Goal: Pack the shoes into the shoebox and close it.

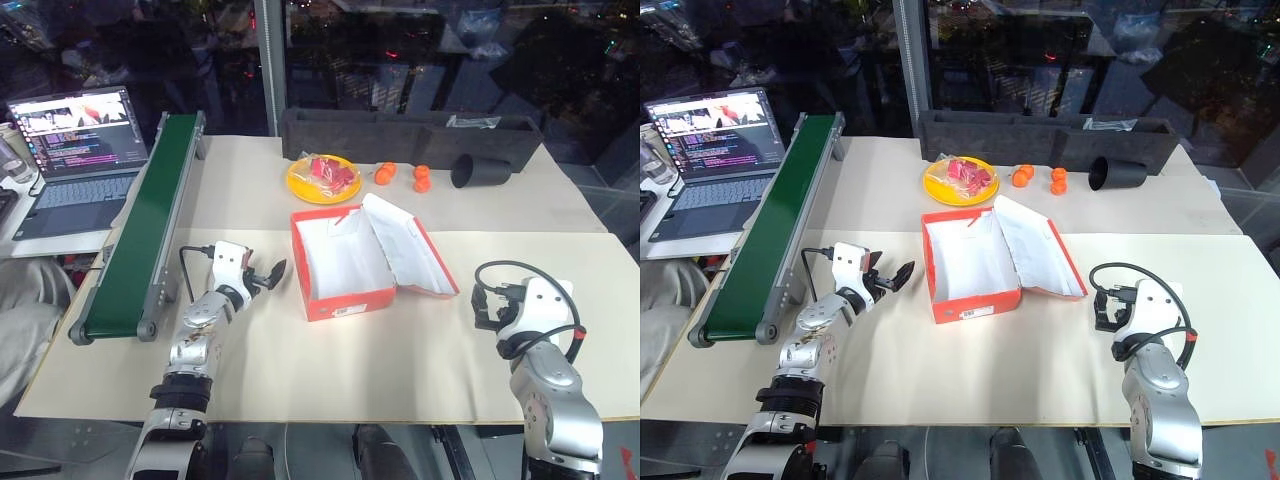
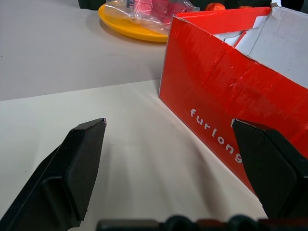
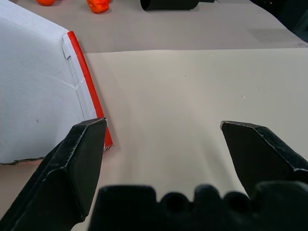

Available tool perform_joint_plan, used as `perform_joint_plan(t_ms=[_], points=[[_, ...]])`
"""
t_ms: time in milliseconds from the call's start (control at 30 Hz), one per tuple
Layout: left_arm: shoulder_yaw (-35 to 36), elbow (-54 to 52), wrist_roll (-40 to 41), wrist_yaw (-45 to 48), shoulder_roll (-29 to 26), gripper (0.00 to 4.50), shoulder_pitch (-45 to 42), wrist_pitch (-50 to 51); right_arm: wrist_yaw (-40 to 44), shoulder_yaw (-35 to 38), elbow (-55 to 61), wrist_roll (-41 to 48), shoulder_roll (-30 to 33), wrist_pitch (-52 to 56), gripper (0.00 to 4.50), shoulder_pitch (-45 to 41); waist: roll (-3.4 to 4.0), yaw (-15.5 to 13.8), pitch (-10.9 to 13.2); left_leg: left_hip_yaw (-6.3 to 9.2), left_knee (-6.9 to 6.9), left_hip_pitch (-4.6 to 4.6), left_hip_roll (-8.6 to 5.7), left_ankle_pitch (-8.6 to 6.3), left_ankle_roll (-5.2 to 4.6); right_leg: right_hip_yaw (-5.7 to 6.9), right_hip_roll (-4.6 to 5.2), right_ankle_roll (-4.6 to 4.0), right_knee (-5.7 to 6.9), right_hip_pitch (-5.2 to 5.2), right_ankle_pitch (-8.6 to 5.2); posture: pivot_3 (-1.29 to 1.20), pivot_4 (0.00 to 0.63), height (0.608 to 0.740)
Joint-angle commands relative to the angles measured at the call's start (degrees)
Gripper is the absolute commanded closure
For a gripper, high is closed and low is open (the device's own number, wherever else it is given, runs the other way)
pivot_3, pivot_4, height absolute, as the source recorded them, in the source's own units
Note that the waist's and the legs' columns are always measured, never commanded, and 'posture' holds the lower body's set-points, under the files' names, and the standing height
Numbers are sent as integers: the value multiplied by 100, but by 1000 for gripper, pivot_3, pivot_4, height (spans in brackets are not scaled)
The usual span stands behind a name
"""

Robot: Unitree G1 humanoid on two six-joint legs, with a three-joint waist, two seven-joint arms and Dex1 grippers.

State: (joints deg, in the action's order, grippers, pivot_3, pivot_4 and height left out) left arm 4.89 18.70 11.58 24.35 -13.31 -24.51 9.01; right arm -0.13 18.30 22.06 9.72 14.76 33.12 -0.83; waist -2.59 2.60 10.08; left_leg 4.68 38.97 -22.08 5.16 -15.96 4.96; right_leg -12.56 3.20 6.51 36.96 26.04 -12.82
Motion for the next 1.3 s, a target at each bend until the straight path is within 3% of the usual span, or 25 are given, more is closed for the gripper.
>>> perform_joint_plan(t_ms=[33, 233, 433, 533, 733, 1067, 1300], points=[[-89, -214, -160, -56, -74, 0, -27, -111, 68, -72, 210, -58, 97, -44, 26, -140, 0, 2, 0, 0, 0, 0, 0, 0, 0, 0, 0, 0, 0, 0, 0, 0, 150, 671], [68, -618, -409, -285, -323, 0, -77, -648, 1691, -636, 1201, 1804, 574, 897, 26, -1603, 6, 161, 4, 5, 6, 1, 0, 3, 3, 2, -1, -2, 12, 0, 2, 0, 150, 671], [500, -691, -229, -513, -658, 0, -422, -416, 2710, -1407, 1187, 2592, 1076, 1481, 26, -2296, 6, 115, 4, 76, 8, -1, 0, 9, -5, 65, 0, -9, 5, -36, -2, 0, 150, 671], [754, -649, -179, -502, -1049, 0, -530, -94, 2972, -1833, 1051, 2530, 1154, 1434, 26, -2345, 6, 125, 4, 82, 9, -4, -2, 12, 0, 74, 5, -9, 4, -40, -2, 0, 150, 671], [1206, -517, 412, -23, -1913, 0, -701, 1492, 2658, -2164, 375, 1902, 843, 924, 26, -2407, 10, 160, 6, 98, 5, 1, -2, 23, 16, 86, 4, -10, 11, -43, -2, 0, 150, 671], [1738, -209, 560, -466, -2070, 0, -503, 2157, 2298, -2418, 104, 1394, 257, 653, 26, -2232, 14, 153, 9, 121, 1, -4, -2, 28, 24, 107, 4, -18, 14, -42, -5, 0, 150, 671], [1697, -228, 507, -479, -2143, 0, -556, 2303, 3054, -2711, 407, 1479, 558, 550, 26, -2098, 16, 143, 10, 137, 0, -9, -2, 35, 36, 122, 6, -21, 14, -46, -7, 0, 150, 671]])
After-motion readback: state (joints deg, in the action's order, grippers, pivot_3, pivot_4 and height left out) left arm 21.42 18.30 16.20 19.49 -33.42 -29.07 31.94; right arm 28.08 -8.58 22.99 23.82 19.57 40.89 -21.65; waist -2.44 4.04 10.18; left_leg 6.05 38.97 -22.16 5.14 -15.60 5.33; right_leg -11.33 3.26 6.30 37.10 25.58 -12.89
